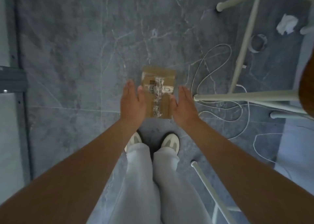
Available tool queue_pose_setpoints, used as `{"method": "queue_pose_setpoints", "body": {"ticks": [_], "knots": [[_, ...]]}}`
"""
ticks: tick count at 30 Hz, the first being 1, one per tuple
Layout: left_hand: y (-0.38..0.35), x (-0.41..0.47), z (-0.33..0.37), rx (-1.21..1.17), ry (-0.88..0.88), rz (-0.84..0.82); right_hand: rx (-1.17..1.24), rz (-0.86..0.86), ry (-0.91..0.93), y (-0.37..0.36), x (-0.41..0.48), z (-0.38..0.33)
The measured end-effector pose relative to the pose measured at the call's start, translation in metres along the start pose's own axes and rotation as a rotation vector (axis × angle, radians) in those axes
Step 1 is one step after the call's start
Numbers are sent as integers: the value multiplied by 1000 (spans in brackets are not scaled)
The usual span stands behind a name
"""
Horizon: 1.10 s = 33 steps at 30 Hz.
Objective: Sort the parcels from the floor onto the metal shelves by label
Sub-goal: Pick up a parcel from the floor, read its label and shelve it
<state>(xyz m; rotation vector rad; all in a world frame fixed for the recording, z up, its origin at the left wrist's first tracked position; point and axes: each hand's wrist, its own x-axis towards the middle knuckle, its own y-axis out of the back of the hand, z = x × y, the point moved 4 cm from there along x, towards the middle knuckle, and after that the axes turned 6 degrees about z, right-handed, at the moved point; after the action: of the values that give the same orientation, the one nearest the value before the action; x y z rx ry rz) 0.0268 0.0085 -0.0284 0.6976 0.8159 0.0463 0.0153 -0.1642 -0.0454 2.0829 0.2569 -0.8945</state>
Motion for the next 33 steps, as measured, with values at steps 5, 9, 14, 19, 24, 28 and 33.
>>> {"method": "queue_pose_setpoints", "body": {"ticks": [5,9,14,19,24,28,33], "knots": [[-40,25,-23,-364,406,-59,207,26,24,-34,16,3],[-53,32,-42,-591,553,-42,366,86,11,-36,17,-4],[-34,4,-33,-706,555,-101,398,115,-9,-20,-6,-22],[28,-30,-6,-740,513,-53,390,50,12,21,-57,-62],[119,-69,61,-741,403,-25,418,60,88,89,-102,-134],[204,-98,131,-794,245,-35,433,75,199,168,-139,-202],[312,-149,200,-846,35,-12,515,108,321,261,-205,-286]]}}
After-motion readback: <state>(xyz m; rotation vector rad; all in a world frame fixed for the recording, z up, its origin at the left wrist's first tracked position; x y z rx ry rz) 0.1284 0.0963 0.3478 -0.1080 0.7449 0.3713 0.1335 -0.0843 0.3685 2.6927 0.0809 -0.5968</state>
